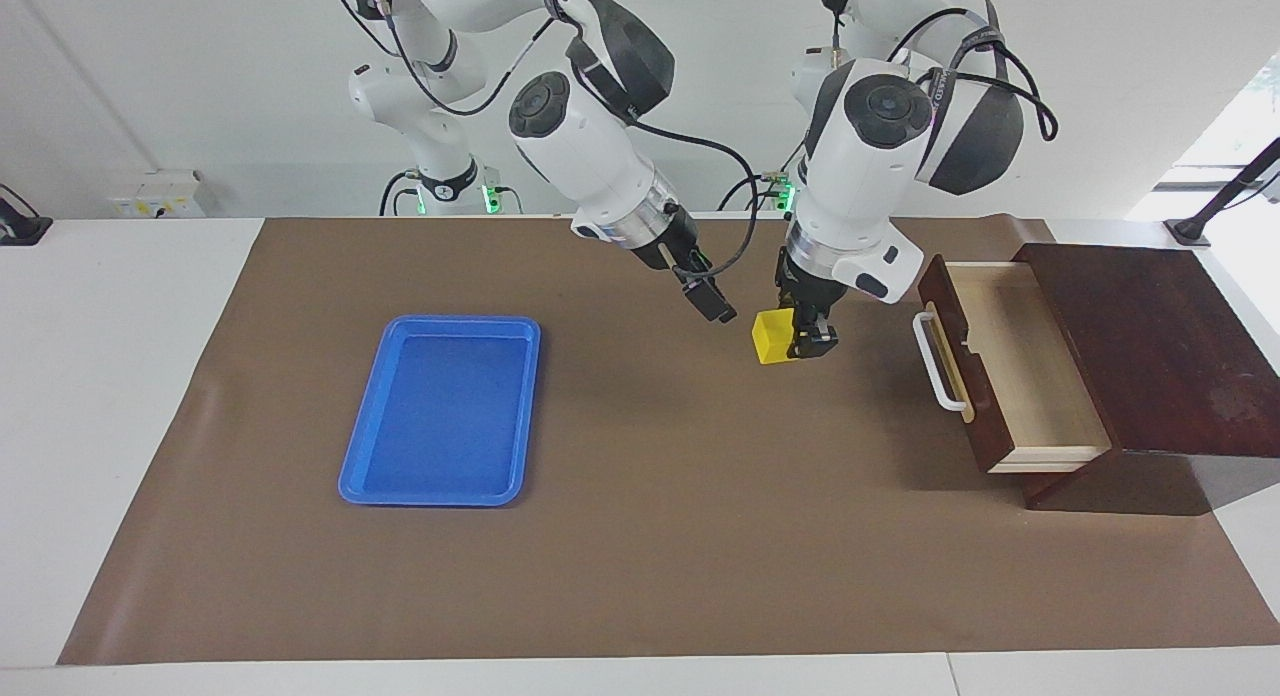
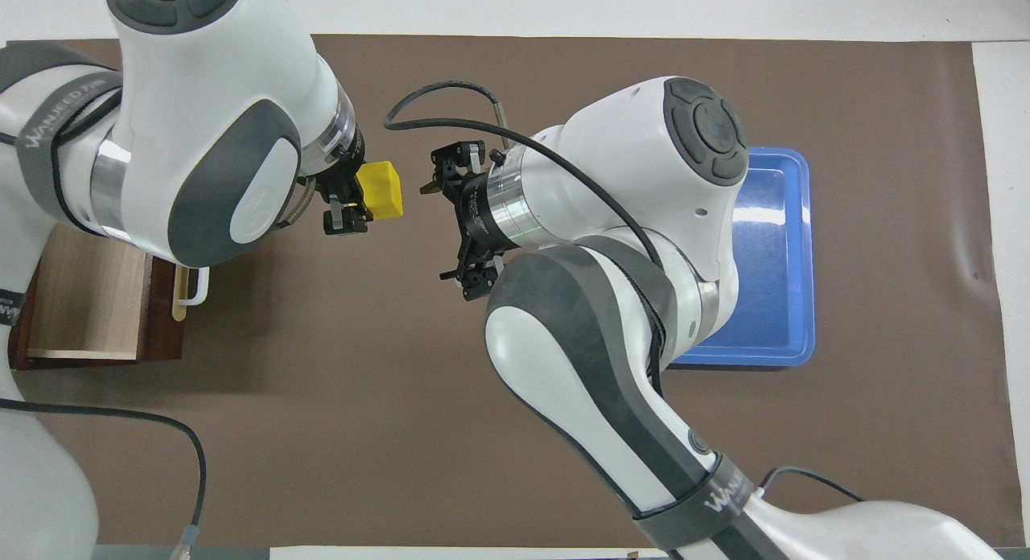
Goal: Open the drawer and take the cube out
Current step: 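Lift the cube with the left gripper while the right gripper approaches, then close the right gripper on the cube held by the left gripper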
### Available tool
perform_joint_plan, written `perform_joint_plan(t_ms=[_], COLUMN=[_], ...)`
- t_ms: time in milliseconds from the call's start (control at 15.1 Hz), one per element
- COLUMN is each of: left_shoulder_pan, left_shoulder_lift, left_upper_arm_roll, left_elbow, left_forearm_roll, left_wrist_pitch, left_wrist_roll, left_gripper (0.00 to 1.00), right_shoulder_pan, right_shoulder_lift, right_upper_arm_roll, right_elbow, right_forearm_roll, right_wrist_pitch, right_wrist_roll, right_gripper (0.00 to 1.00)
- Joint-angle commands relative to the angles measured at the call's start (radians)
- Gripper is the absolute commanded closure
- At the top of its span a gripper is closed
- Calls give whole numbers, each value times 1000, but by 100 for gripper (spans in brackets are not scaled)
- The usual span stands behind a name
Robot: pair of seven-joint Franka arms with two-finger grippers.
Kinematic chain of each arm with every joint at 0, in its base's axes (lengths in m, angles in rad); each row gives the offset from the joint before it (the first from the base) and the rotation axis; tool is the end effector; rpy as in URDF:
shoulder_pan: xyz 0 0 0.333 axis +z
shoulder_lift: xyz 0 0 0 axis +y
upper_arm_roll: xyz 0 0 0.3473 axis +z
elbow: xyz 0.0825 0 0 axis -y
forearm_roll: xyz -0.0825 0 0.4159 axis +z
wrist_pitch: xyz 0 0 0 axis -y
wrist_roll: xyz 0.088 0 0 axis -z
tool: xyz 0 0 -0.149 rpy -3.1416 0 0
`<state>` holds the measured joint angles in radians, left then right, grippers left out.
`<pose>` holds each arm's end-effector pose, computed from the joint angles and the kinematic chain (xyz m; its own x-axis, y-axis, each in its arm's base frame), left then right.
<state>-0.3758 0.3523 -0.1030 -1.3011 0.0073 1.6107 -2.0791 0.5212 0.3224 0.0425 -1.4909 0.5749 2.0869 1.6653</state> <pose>0.6267 -0.3114 0.5268 -0.0347 0.9994 -0.0047 0.9982 0.0345 -0.0495 0.6028 0.4317 0.5111 0.2422 -0.7961 -0.5546 -0.9702 -0.1989 -0.1381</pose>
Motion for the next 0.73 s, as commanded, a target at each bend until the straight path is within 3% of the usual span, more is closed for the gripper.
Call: perform_joint_plan(t_ms=[0, 133, 664], left_shoulder_pan=[-14, -14, -15], left_shoulder_lift=[16, 16, 14], left_upper_arm_roll=[14, 14, 14], left_elbow=[34, 32, 28], left_forearm_roll=[-18, -18, -32], left_wrist_pitch=[-12, -9, 12], left_wrist_roll=[-18, -22, -39], left_gripper=[100, 100, 100], right_shoulder_pan=[10, 20, 22], right_shoulder_lift=[122, 205, 230], right_upper_arm_roll=[-7, -1, 7], right_elbow=[174, 274, 320], right_forearm_roll=[-36, -96, -95], right_wrist_pitch=[-22, -44, -27], right_wrist_roll=[86, 134, 155], right_gripper=[0, 0, 0])
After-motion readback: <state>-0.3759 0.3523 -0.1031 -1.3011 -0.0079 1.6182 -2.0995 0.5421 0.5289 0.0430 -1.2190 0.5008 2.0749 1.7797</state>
